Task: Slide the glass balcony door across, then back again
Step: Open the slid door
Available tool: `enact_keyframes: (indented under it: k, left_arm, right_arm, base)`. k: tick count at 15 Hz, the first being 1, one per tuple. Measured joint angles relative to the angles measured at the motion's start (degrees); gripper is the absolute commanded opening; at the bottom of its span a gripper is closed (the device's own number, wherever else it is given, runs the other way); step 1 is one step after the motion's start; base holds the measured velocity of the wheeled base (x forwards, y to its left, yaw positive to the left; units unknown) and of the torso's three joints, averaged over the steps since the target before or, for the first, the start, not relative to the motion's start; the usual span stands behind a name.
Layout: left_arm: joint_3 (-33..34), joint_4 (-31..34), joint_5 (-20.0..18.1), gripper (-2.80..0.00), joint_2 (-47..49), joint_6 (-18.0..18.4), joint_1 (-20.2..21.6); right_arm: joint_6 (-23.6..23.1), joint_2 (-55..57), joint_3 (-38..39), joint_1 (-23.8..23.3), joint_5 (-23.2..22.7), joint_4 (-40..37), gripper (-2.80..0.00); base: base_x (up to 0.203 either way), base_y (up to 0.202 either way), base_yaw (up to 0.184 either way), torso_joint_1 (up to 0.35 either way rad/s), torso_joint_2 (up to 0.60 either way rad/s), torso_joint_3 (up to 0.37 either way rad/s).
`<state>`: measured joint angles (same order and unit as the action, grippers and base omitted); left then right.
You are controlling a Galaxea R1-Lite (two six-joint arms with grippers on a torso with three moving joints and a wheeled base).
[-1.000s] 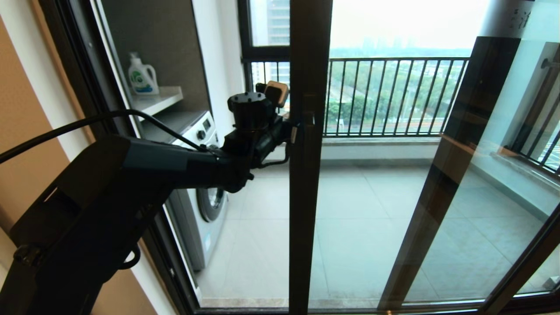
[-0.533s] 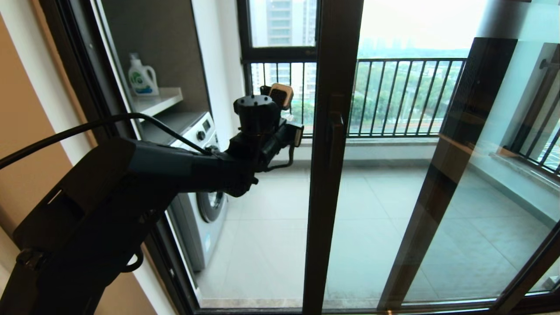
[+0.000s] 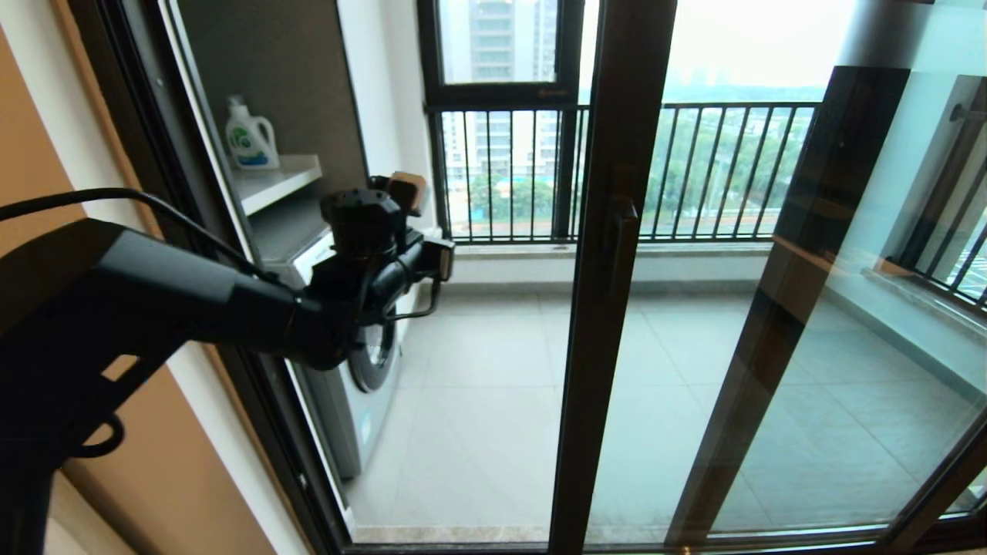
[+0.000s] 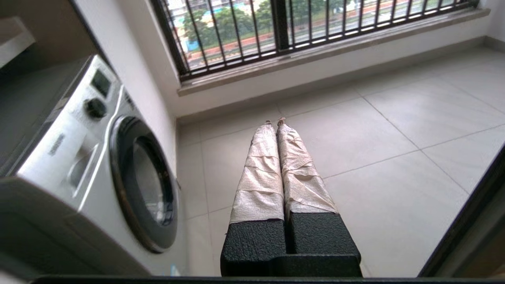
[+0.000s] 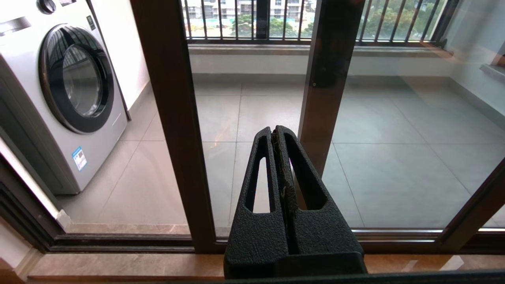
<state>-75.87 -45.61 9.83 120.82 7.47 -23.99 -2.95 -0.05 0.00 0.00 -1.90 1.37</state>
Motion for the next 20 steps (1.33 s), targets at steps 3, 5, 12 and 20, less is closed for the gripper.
enact_keyframes:
  k: [3, 5, 12, 20]
  left_arm:
    - [15.8, -1.6, -3.5, -2.8, -12.2, -3.1, 6.0]
    - [26.8, -2.0, -5.2, -2.8, -22.6, -4.9, 9.2]
    - [46.6, 13.6, -7.1, -2.8, -66.7, -6.7, 17.4]
    - [54.5, 41.7, -1.9, -2.8, -106.1, 0.2, 25.2]
  right_arm:
    - [0.0, 0.0, 0.0, 0.0, 0.0, 0.0, -2.8]
    - [0.0, 0.0, 0.0, 0.0, 0.0, 0.0, -2.8]
    - [0.0, 0.0, 0.0, 0.0, 0.0, 0.0, -2.8]
    - [0.0, 0.0, 0.0, 0.0, 0.0, 0.0, -2.8]
  base:
    - [0.0, 0.0, 0.0, 0.0, 0.0, 0.0]
    - [0.0, 0.0, 0.0, 0.0, 0.0, 0.0]
    - [0.0, 0.0, 0.0, 0.0, 0.0, 0.0]
    - [0.0, 0.0, 0.0, 0.0, 0.0, 0.0]
